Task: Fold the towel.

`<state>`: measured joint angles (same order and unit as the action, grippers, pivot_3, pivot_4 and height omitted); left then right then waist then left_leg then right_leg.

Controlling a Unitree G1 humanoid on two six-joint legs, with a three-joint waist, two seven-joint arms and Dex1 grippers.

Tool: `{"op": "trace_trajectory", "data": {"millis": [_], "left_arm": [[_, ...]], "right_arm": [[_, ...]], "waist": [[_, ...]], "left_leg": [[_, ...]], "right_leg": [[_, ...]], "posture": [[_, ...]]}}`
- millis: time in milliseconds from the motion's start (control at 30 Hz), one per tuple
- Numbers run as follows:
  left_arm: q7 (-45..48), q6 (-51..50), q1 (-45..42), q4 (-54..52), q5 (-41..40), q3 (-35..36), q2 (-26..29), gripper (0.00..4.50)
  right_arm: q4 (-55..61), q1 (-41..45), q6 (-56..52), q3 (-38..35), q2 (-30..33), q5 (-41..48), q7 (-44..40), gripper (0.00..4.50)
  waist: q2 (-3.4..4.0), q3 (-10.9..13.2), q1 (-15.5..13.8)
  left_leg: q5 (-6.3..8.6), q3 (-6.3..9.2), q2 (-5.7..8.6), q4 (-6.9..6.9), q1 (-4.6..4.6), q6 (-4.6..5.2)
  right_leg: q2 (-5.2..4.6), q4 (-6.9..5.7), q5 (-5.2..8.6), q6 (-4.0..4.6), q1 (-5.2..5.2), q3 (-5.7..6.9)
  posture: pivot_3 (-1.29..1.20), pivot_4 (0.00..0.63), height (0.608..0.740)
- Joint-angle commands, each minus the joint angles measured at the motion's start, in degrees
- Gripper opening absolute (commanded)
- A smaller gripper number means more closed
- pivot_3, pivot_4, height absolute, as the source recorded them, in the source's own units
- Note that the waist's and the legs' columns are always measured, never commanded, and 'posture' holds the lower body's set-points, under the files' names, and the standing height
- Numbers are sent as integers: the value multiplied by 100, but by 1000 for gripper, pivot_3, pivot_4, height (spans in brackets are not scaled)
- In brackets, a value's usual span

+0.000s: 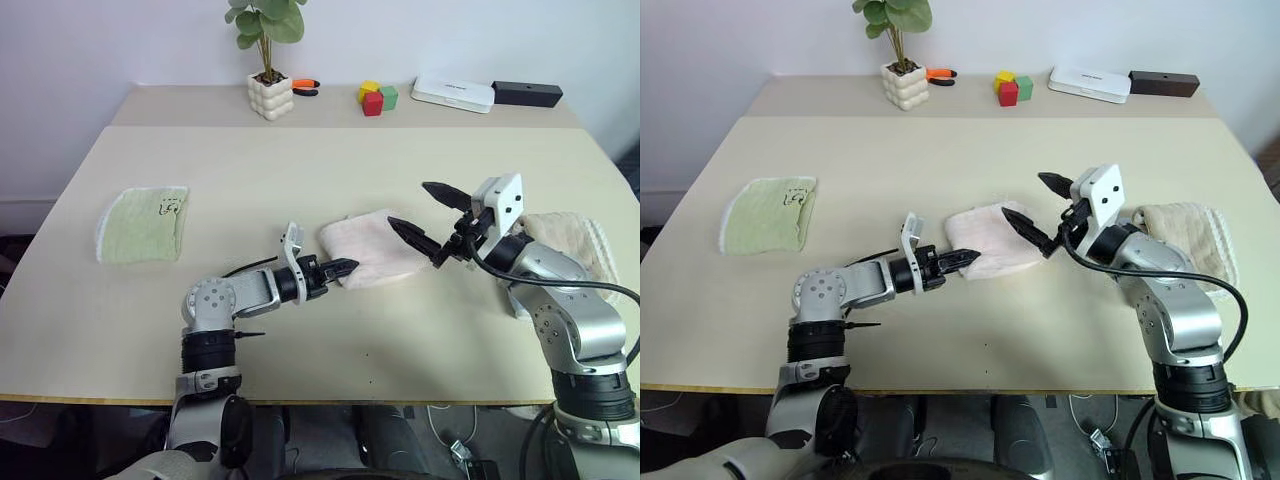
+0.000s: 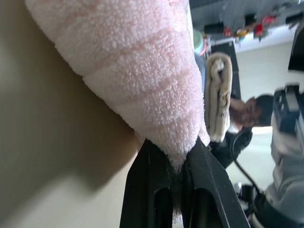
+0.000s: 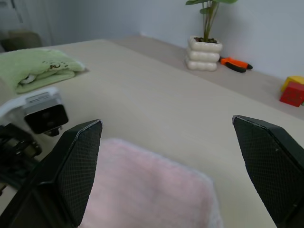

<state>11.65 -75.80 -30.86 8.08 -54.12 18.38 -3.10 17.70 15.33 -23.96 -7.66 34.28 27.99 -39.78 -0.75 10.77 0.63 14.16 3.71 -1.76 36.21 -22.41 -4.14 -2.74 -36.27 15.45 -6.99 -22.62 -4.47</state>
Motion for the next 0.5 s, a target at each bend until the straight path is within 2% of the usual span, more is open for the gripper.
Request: {"op": "trace_trajectory", "data": {"millis": [33, 200, 400, 500], "left_arm": [[-74, 546, -61, -86, 268, -45, 37, 56], [205, 1717, -38, -700, 772, -333, 289, 56], [0, 2806, -350, -976, 890, 104, 552, 56], [-182, 3279, -558, -984, 1052, 366, 887, 56]], "right_arm": [[271, -218, -121, -500, 334, 487, -447, 4500], [522, -383, -496, -739, 628, 1111, -826, 4500], [631, -307, -625, -425, 508, 1165, -800, 4500], [566, -201, -634, -289, 462, 1174, -826, 4500]], "waist": [[-1, 1, 11], [-3, 3, 82], [-6, 5, 31], [-9, 7, 25]], "left_leg": [[0, 0, 0, -1, 0, 0], [0, -1, -3, -8, 1, 0], [0, -1, -4, -5, -4, 0], [0, -1, -3, -6, -8, 0]], "right_leg": [[0, 1, 0, 0, 0, 0], [6, 0, 0, 0, -8, -3], [6, 2, 0, 0, -8, -3], [5, 6, 0, 0, -9, -3]], "posture": [[0, 150, 740], [0, 150, 740], [0, 150, 740], [0, 150, 740]]}}
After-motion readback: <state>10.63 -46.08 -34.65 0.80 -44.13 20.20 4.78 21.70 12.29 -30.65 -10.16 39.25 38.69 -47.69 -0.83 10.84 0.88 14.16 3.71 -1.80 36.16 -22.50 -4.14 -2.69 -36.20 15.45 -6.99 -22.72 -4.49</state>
